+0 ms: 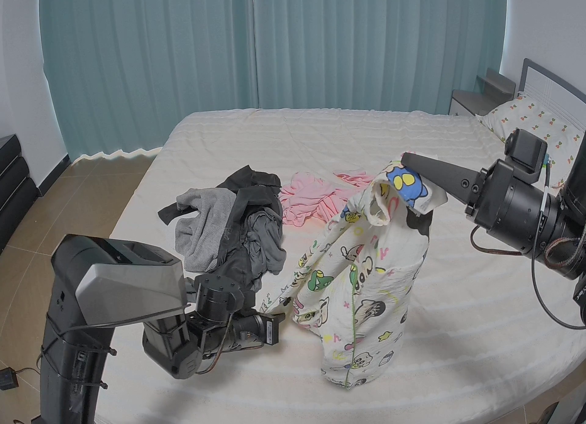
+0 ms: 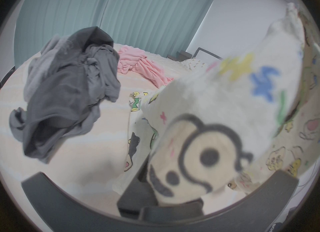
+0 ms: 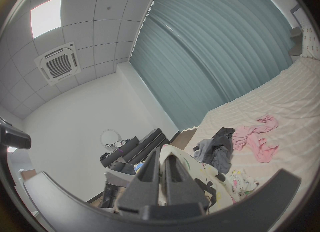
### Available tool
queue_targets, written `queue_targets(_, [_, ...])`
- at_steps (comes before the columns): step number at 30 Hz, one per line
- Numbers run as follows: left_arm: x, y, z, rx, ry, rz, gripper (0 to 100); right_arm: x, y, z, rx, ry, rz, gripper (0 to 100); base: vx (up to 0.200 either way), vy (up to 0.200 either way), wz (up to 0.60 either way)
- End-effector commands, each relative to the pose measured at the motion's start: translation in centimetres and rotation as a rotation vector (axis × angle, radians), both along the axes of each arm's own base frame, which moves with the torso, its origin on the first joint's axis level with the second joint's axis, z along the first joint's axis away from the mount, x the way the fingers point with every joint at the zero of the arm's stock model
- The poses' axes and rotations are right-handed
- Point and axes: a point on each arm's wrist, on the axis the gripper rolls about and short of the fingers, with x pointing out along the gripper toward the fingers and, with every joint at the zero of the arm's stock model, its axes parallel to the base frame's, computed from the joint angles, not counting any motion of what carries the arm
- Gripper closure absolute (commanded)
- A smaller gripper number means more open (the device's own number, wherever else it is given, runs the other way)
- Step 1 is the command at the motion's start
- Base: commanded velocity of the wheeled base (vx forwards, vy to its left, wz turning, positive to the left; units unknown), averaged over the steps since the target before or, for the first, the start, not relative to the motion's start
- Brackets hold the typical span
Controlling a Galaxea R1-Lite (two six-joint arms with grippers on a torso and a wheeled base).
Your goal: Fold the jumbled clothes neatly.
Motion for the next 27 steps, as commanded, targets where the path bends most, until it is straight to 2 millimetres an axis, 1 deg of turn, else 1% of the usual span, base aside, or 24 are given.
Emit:
queue_targets(1, [-1.9,2.4,3.0,-0.007,-0.023,0.031,100,1.2,-2.0,-0.8,-0.017,0.026,-0.095,100,0.000,0.000,0.00])
queue_targets(2, [-2.8,3.0,3.1,0.004,-0.012,0.035,100,1.8,-2.6,-0.9,-0.017,0.030,-0.124,100,0.000,0.000,0.00])
queue_targets(4, [-3.4,3.5,3.6,0.005,-0.021,0.037,100,2.1,-3.0,-0.9,-0.018,0.031,-0.147,100,0.000,0.000,0.00])
queue_targets(6, [-3.5,3.7,4.4,-0.009,-0.047,0.040,100,2.3,-3.3,-0.9,-0.017,0.030,-0.159,100,0.000,0.000,0.00])
queue_targets(7, [-3.6,3.7,6.0,-0.038,-0.096,0.047,100,2.5,-3.6,-0.9,-0.016,0.029,-0.176,100,0.000,0.000,0.00])
queue_targets(8, [-3.7,3.8,6.9,-0.053,-0.120,0.050,100,2.6,-3.8,-0.9,-0.017,0.030,-0.188,100,0.000,0.000,0.00])
queue_targets(9, [-3.7,3.8,6.9,-0.053,-0.120,0.050,100,2.6,-3.8,-0.9,-0.017,0.030,-0.188,100,0.000,0.000,0.00])
queue_targets(10, [-3.9,4.1,8.9,-0.089,-0.167,0.062,100,2.9,-4.2,-0.8,-0.016,0.028,-0.208,100,0.000,0.000,0.00])
queue_targets(13, [-4.4,4.6,12.1,-0.150,-0.245,0.115,100,3.8,-4.8,-0.6,-0.011,0.025,-0.251,100,0.000,0.000,0.00])
queue_targets(14, [-4.5,4.8,12.9,-0.154,-0.271,0.147,100,4.1,-5.0,-0.6,-0.011,0.022,-0.262,100,0.000,0.000,0.00])
queue_targets(15, [-4.5,4.9,13.2,-0.154,-0.283,0.163,100,4.3,-5.1,-0.6,-0.012,0.024,-0.266,100,0.000,0.000,0.00])
queue_targets(16, [-4.4,5.0,14.4,-0.155,-0.323,0.216,100,4.8,-5.3,-0.4,-0.008,0.017,-0.283,100,0.000,0.000,0.00])
queue_targets(17, [-4.4,5.0,14.6,-0.155,-0.330,0.226,100,4.9,-5.3,-0.4,-0.006,0.017,-0.285,100,0.000,0.000,0.00])
queue_targets(19, [-4.4,5.3,16.7,-0.173,-0.393,0.291,100,5.7,-5.2,0.6,0.011,-0.013,-0.306,100,0.000,0.000,0.00])
queue_targets(20, [-4.5,5.3,17.4,-0.183,-0.409,0.303,100,5.8,-5.2,1.0,0.018,-0.025,-0.317,100,0.000,0.000,0.00])
queue_targets(21, [-4.5,5.3,17.5,-0.184,-0.411,0.304,100,5.8,-5.2,1.0,0.019,-0.026,-0.318,100,0.000,0.000,0.00])
queue_targets(22, [-4.8,5.4,19.1,-0.206,-0.443,0.308,100,6.2,-5.1,1.7,0.033,-0.047,-0.342,100,0.000,0.000,0.00])
queue_targets(26, [-5.6,5.5,22.7,-0.245,-0.490,0.301,100,6.6,-4.9,3.9,0.072,-0.112,-0.358,100,0.000,0.000,0.00])
queue_targets(27, [-5.6,5.5,22.7,-0.245,-0.490,0.301,100,6.6,-4.9,3.9,0.072,-0.112,-0.358,100,0.000,0.000,0.00])
